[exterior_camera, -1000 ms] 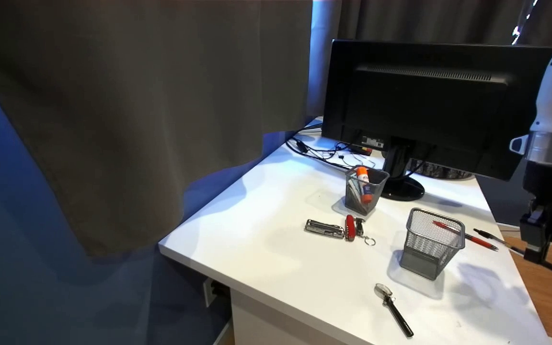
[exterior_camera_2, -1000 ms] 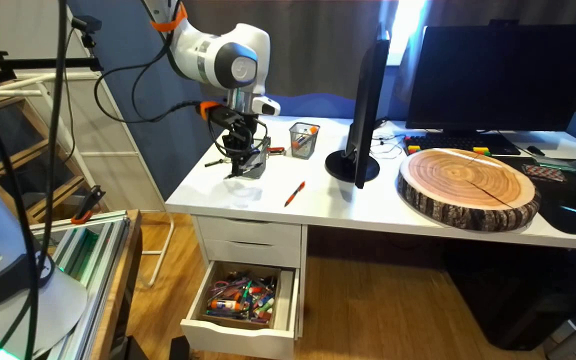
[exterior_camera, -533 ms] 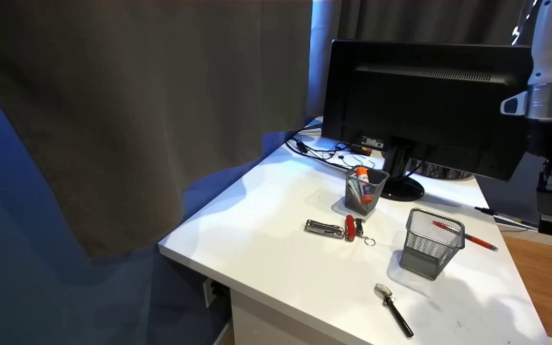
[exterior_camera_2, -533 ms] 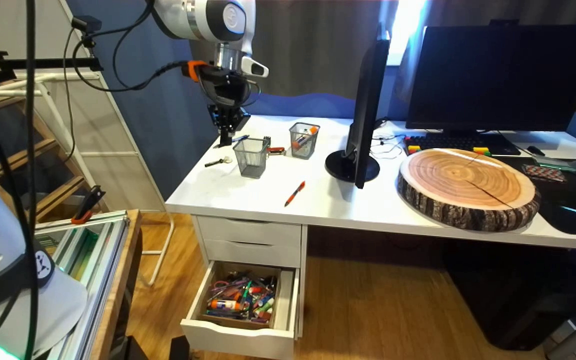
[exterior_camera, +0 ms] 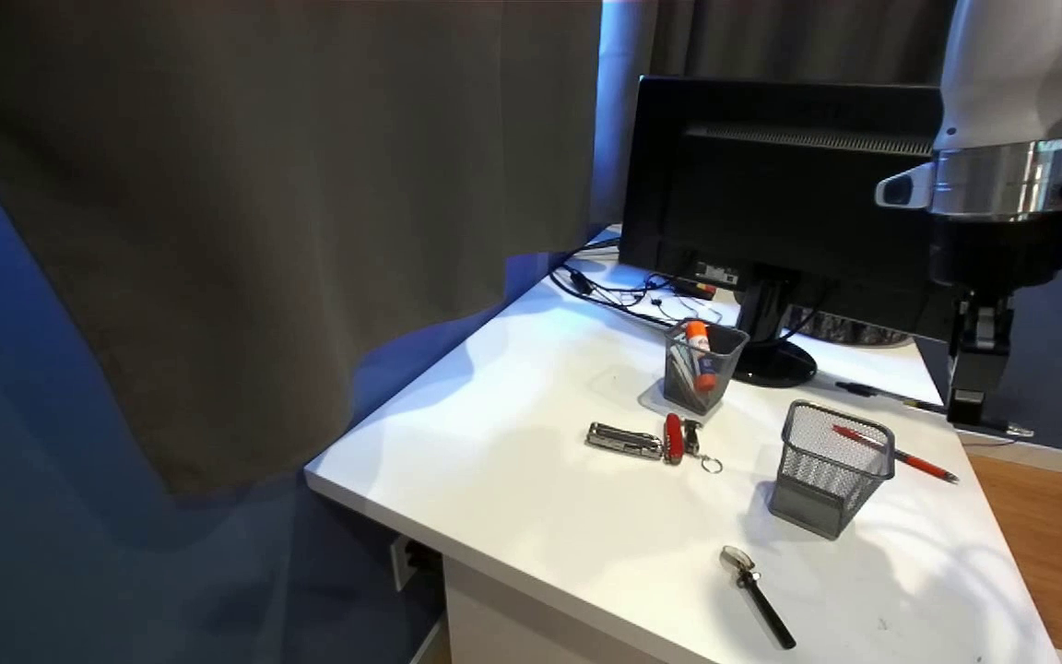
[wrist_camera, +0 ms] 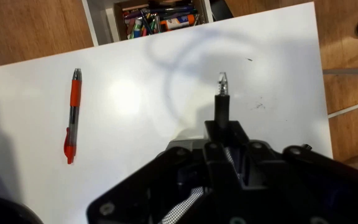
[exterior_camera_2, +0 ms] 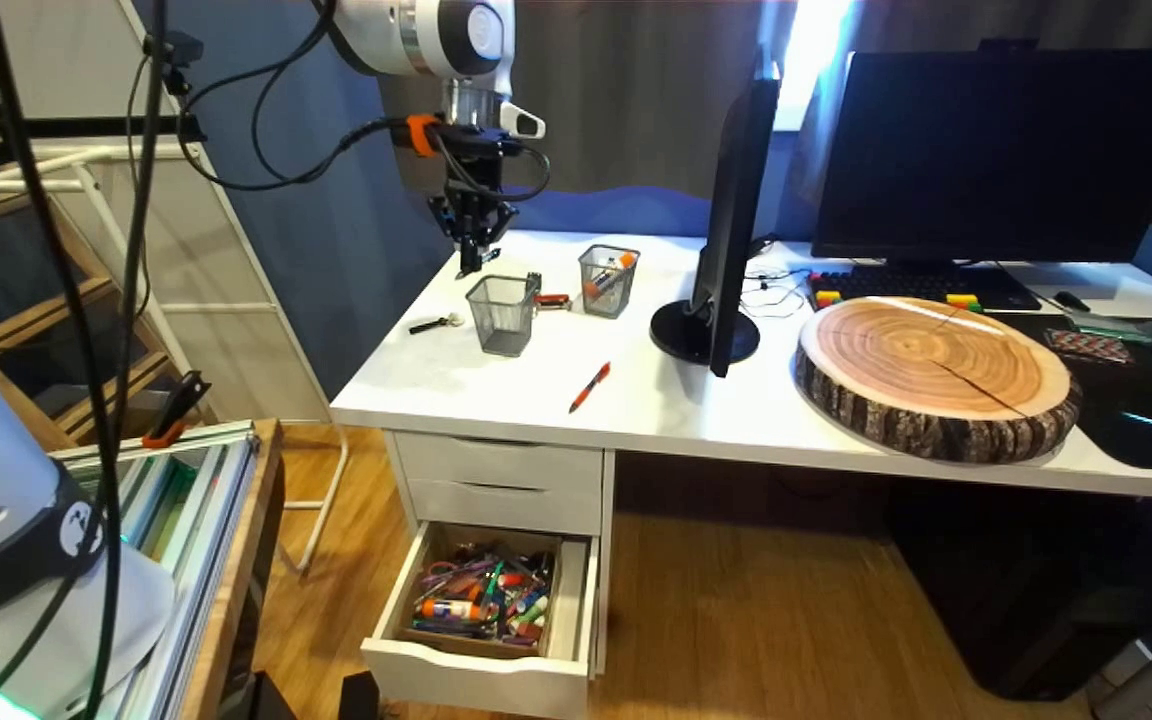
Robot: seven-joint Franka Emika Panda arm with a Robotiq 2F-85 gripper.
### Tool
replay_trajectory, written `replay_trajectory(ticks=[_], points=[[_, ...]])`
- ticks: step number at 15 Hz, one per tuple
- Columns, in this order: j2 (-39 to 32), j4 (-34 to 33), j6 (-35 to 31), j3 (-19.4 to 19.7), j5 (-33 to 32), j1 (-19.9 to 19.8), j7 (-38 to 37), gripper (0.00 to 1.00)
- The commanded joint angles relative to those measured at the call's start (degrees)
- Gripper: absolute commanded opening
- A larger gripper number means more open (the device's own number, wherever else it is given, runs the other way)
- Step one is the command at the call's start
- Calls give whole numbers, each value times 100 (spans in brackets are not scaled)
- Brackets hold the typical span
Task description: Pick up the black pen next to the orange pen and put it on top of the desktop pen and pencils basket
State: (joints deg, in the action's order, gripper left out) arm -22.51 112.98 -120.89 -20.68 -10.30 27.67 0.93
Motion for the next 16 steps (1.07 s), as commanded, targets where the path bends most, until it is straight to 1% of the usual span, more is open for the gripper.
replay_trajectory(ticks=[1,3,7,11,16], points=[[-633,-667,139,0,-164,84,429,6],[-842,-855,60,-14,-105,97,615,5],[-1103,-1064,-40,24,-74,135,689,5],[-1235,-1119,-247,21,-38,122,723,5],[-1312,-1140,-277,81,-96,165,627,5]])
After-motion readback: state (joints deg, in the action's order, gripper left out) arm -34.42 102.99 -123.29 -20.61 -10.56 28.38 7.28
